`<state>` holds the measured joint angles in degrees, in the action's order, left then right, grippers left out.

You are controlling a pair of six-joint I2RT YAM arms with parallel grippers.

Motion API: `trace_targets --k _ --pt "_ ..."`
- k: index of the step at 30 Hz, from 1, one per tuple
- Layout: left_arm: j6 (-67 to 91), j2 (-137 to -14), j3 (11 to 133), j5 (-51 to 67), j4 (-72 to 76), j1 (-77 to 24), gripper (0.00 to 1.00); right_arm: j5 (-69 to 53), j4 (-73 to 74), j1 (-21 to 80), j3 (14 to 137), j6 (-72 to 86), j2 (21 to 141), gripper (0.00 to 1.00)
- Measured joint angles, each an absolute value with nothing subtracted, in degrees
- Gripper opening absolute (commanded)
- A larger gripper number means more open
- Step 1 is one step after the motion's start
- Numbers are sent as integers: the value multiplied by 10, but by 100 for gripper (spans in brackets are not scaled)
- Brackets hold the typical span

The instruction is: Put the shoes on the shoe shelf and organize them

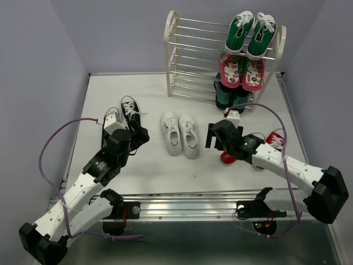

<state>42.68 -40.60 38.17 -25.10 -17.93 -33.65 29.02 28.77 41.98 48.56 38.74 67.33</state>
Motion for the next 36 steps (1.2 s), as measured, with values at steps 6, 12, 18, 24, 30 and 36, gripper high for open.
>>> trace_targets --k 6,12,18,24,30,36 --pt "429 -396 381 -250 -180 -336 99 274 282 513 526 351 730 100" --pt "430 -395 378 -248 -180 -337 99 258 253 548 541 345 781 100" --pt "429 -392 368 -244 -179 -336 99 258 236 548 553 341 840 100" --pt "429 -392 364 -241 -178 -336 99 260 205 548 575 333 899 97" --pt "429 -392 363 -240 -178 -336 99 299 186 548 584 350 934 75" --pt "429 -392 362 -239 -175 -337 99 319 166 549 581 370 934 29"
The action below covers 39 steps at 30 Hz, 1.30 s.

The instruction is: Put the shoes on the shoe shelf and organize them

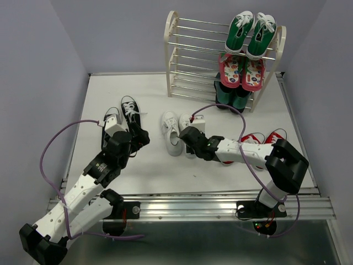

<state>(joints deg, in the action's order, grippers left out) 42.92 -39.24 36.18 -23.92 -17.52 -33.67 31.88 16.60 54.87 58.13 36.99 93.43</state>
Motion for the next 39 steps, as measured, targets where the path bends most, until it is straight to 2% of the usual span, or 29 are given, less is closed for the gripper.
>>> trace_targets --k 1,2,4,12,20,26,39 --pt "429 -392 361 -239 -174 -336 99 321 161 549 579 373 934 22" --pt "429 -392 361 -239 -174 -337 99 322 152 549 574 375 934 10" --pt "429 -392 360 -239 -174 -336 99 324 143 548 565 375 934 1" --pt "429 -392 360 -239 -174 -336 99 331 121 548 531 346 889 1" --pt "429 -392 360 -239 -172 -336 99 413 31 548 512 270 824 1" --pt "429 -394 360 -239 -168 -336 99 463 5 540 564 239 864 1" --pt "429 -394 360 -233 -165 -336 99 418 0 480 652 241 965 1"
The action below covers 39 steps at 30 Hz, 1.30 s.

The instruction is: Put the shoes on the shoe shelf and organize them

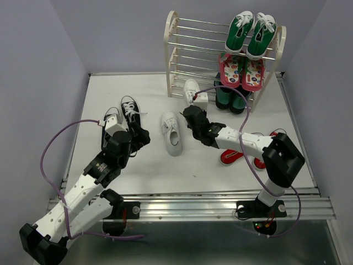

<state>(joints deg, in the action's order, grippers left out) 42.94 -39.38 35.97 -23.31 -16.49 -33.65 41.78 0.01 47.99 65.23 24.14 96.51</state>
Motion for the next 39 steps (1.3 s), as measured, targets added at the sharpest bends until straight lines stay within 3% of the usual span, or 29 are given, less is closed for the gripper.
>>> trace_targets --k 15,39 --pt "429 -406 360 -233 -160 -336 99 351 10 408 712 243 1023 1" --pt "429 -424 360 -231 -156 -336 99 371 14 314 875 253 1180 1"
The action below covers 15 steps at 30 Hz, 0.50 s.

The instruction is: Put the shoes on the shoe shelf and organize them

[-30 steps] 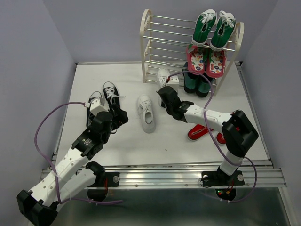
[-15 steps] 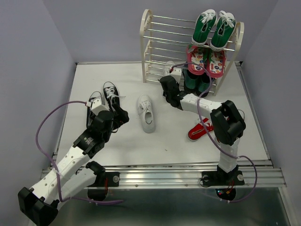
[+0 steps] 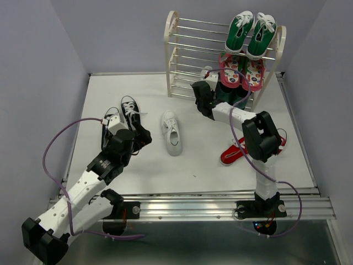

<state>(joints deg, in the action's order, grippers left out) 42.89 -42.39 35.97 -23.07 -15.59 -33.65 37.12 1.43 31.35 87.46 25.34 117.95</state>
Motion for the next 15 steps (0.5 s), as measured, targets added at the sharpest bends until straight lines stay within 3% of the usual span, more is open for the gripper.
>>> trace_targets --k 15 --pt "428 -440 360 -229 -152 -336 99 343 -22 297 889 231 1200 1"
